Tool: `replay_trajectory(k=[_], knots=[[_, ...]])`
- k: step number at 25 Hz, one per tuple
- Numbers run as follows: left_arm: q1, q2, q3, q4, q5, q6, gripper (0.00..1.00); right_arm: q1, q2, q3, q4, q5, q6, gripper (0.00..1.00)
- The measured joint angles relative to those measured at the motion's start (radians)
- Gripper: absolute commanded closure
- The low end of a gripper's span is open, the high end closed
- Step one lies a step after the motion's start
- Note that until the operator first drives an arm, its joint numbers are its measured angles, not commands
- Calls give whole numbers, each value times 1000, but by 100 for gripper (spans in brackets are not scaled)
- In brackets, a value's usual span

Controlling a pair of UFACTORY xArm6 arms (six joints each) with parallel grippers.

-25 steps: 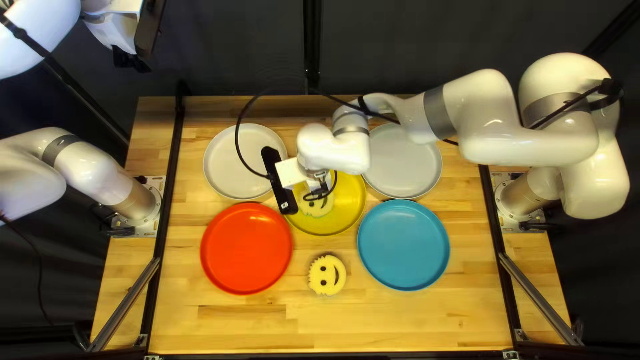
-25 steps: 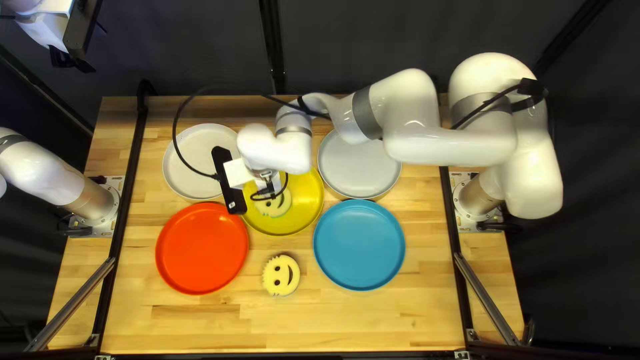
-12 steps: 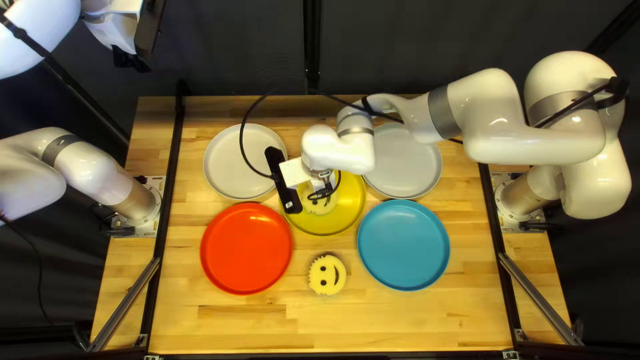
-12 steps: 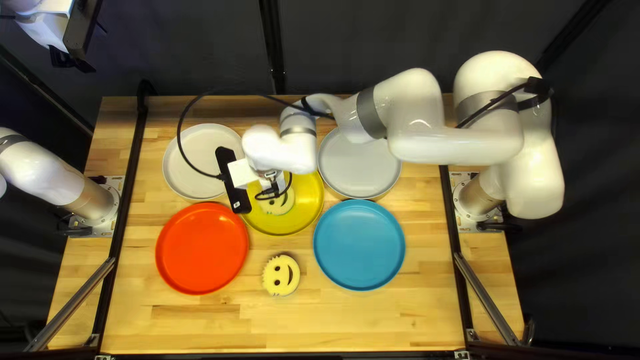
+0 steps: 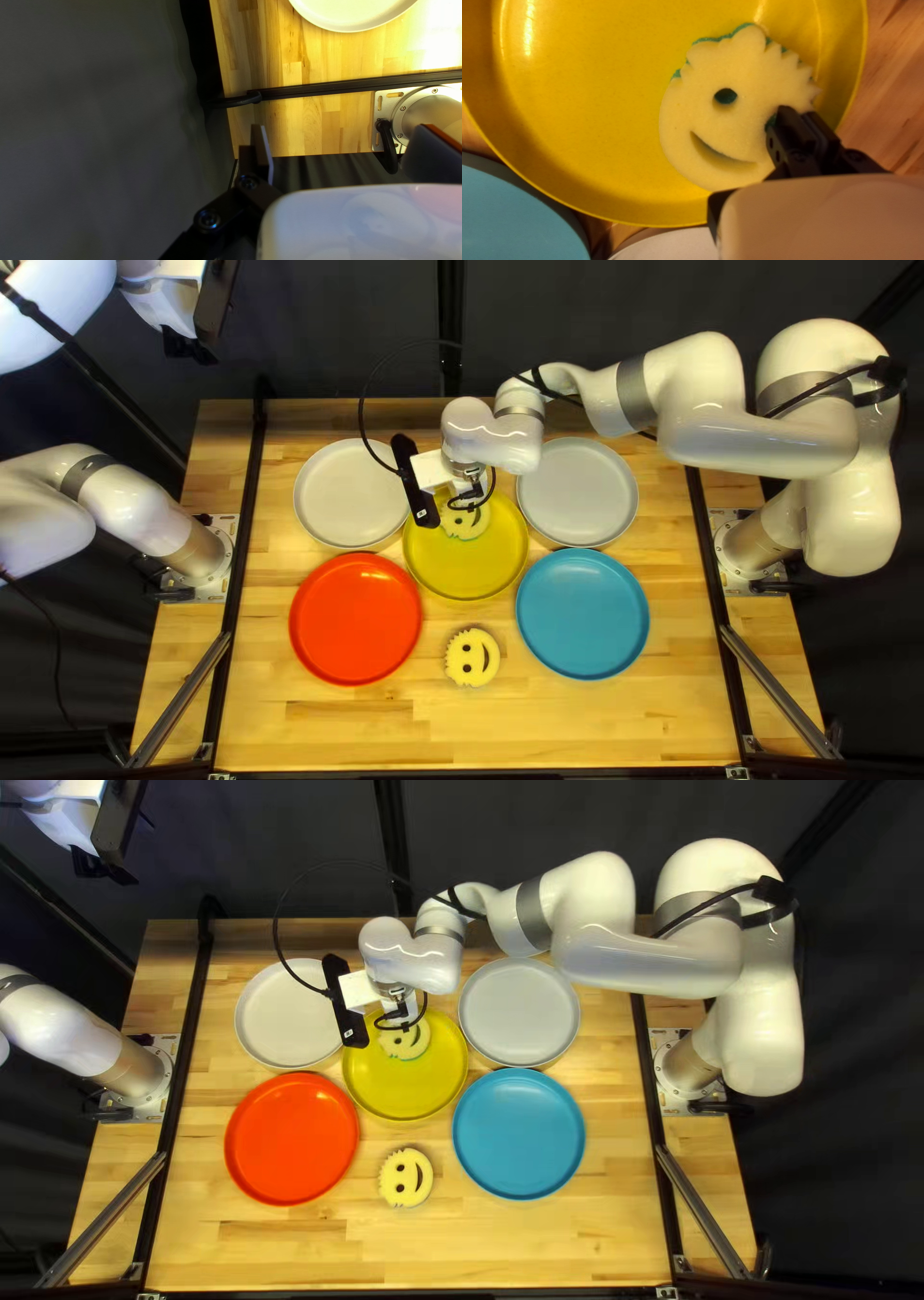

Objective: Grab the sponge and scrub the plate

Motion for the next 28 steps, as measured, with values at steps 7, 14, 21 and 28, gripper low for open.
replay_trajectory(k=[7,14,21,28], knots=[[0,0,0,0,0,0,0,93,-53,77,-58,-35,99,100],[0,0,0,0,0,0,0,134,-73,108,-86,-46,140,100],[0,0,0,0,0,0,0,47,-83,80,-37,-13,45,100],[0,0,0,0,0,0,0,-73,-84,14,19,39,-50,100]])
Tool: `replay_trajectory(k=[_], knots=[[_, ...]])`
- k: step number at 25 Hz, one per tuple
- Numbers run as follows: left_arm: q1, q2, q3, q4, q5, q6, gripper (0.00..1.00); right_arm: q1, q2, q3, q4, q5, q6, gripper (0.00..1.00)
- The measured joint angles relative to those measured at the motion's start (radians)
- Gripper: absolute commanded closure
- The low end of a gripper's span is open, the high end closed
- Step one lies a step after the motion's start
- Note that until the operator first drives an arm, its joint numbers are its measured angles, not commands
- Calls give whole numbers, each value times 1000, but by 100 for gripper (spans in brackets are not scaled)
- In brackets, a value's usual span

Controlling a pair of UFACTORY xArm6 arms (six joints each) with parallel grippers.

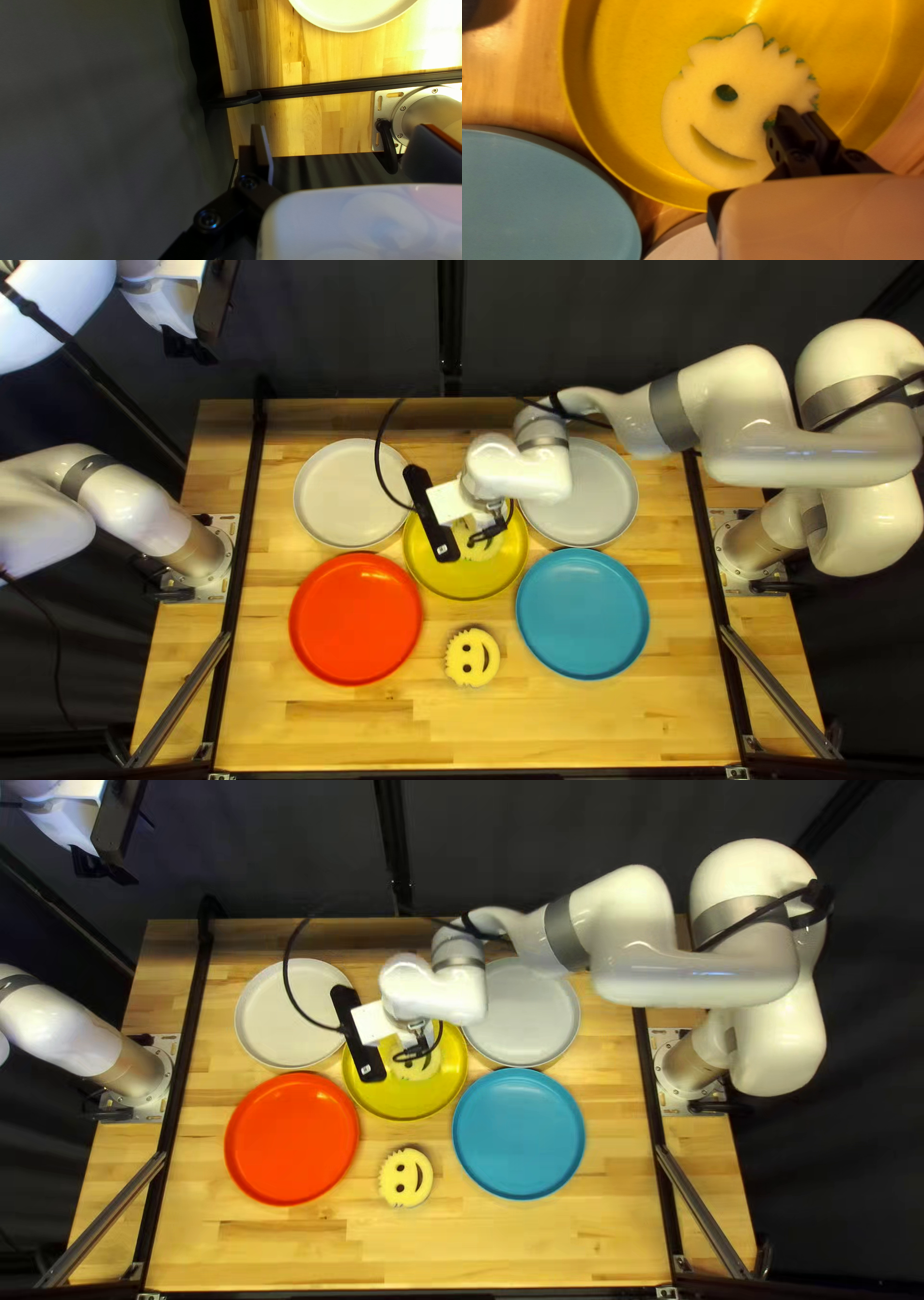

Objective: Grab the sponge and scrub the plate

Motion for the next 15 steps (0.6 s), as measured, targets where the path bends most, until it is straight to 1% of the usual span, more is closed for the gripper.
replay_trajectory(k=[4,9,11,15], knots=[[0,0,0,0,0,0,0,-89,18,-62,40,43,-47,100],[0,0,0,0,0,0,0,-196,87,-181,85,107,-92,100],[0,0,0,0,0,0,0,-223,116,-223,94,129,-91,100],[0,0,0,0,0,0,0,-248,141,-256,94,148,-61,100]])
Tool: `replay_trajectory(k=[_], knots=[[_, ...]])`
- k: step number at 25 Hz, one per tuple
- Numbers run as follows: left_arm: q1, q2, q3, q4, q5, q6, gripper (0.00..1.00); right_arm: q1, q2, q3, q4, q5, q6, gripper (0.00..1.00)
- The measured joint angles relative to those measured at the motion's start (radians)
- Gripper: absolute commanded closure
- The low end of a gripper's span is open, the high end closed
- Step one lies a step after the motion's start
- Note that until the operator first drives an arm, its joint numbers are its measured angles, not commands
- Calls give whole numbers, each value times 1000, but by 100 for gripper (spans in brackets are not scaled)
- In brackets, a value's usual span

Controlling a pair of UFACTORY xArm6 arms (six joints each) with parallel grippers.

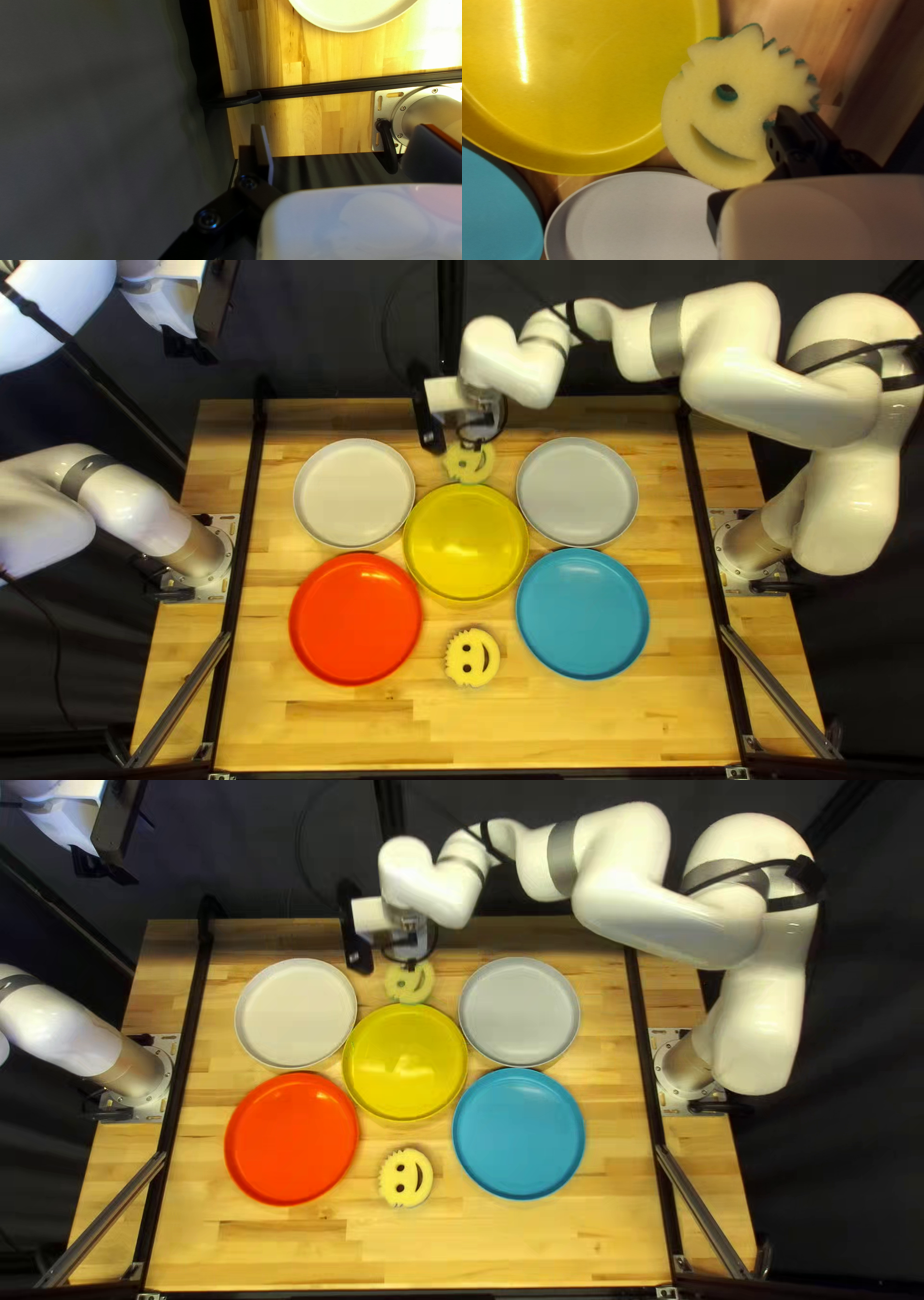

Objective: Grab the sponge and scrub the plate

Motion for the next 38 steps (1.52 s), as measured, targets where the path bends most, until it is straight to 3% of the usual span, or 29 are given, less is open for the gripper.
replay_trajectory(k=[7,8,9,10,19,31,38], knots=[[0,0,0,0,0,0,0,-33,13,26,-20,-28,61,100],[0,0,0,0,0,0,0,-38,13,36,-23,-37,65,41],[0,0,0,0,0,0,0,-44,12,46,-27,-45,68,10],[0,0,0,0,0,0,0,-49,11,54,-30,-51,71,0],[0,0,0,0,0,0,0,-88,-88,157,-29,-55,89,0],[0,0,0,0,0,0,0,-162,-573,524,9,44,78,0],[0,0,0,0,0,0,0,-234,-804,620,-10,190,43,0]])
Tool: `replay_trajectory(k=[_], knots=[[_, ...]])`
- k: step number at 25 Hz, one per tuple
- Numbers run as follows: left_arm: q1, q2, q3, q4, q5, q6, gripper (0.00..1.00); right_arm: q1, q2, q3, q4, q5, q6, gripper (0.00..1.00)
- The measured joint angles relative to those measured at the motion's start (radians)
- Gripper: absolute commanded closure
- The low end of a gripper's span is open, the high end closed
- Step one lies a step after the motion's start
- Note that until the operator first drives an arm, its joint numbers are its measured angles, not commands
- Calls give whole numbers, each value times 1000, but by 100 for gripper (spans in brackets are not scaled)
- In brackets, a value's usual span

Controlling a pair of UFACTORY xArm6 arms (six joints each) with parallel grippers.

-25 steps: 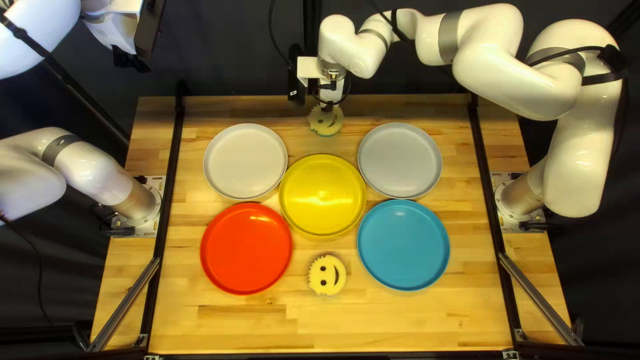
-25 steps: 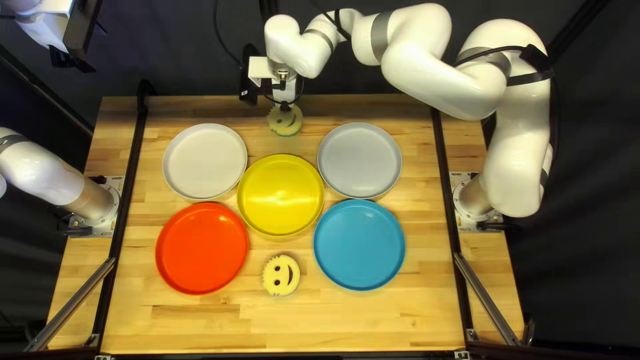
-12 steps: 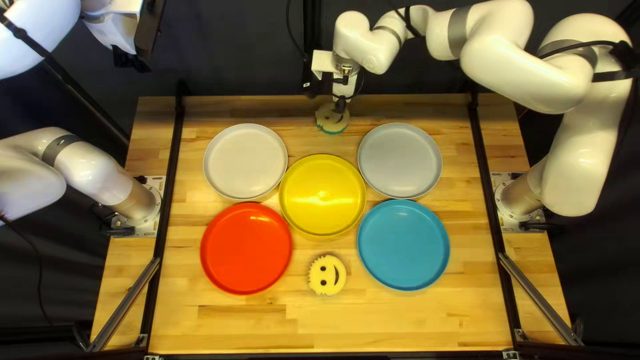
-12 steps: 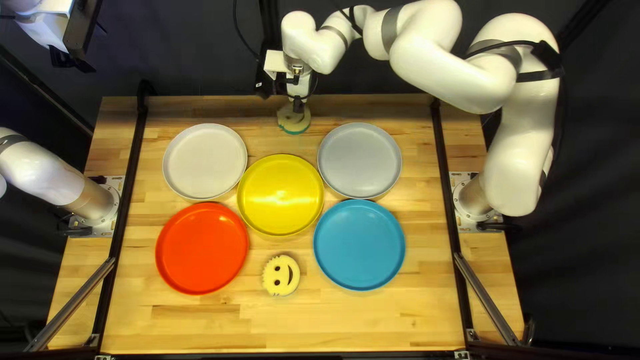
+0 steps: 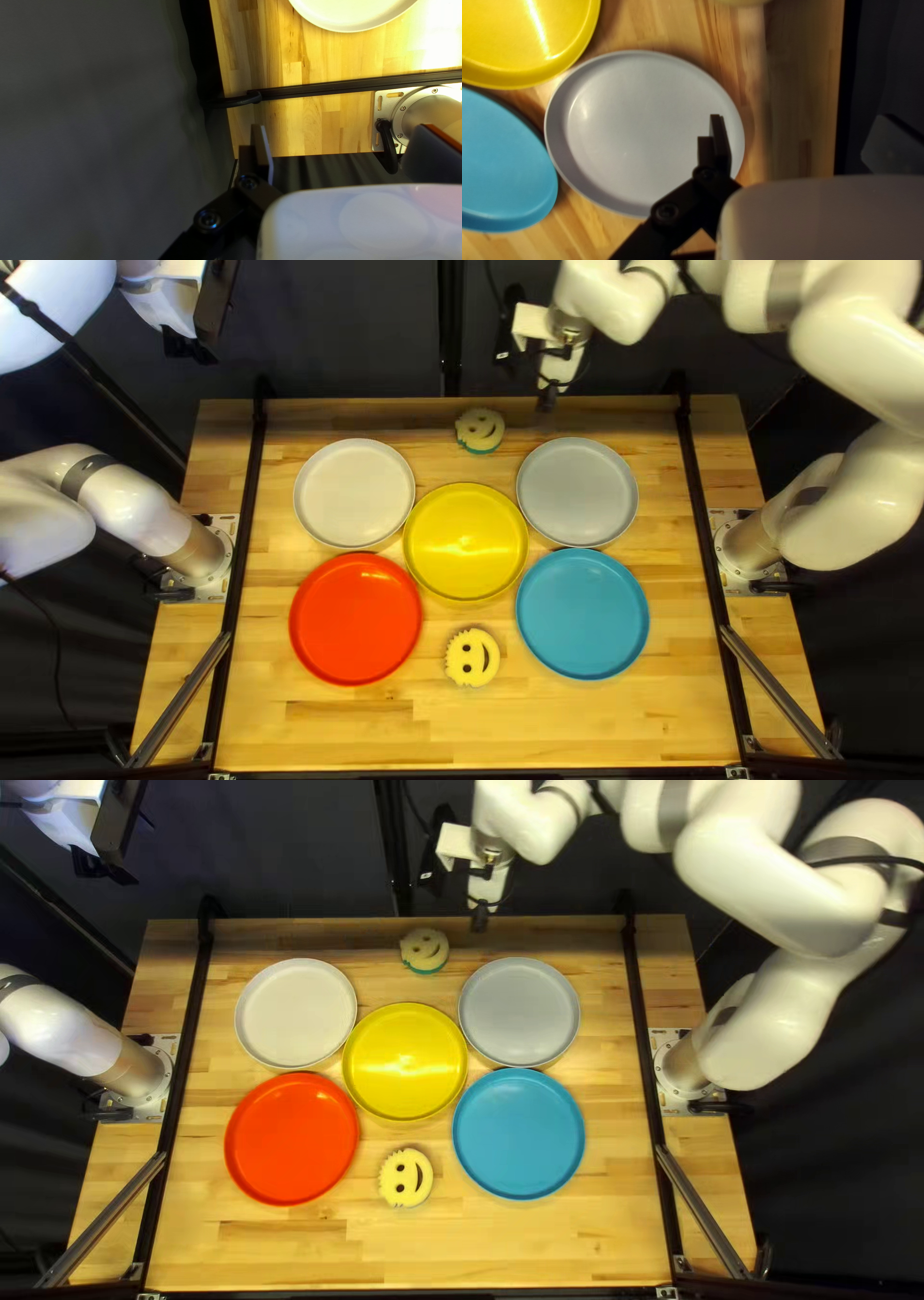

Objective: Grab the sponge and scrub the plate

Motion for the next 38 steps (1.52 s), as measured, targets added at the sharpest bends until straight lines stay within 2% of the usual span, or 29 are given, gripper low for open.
replay_trajectory(k=[9,15,20,23,34,38], knots=[[0,0,0,0,0,0,0,-103,-211,-3,-47,249,-125,0],[0,0,0,0,0,0,0,-212,-297,-10,-66,345,-247,0],[0,0,0,0,0,0,0,-368,-348,-19,-43,375,-380,0],[0,0,0,0,0,0,0,-429,-393,9,-14,373,-435,0],[4,12,-1,-4,-9,-3,0,-437,-400,14,-8,372,-444,0],[-82,36,40,-8,-83,-78,0,-437,-400,14,-8,372,-444,0]])
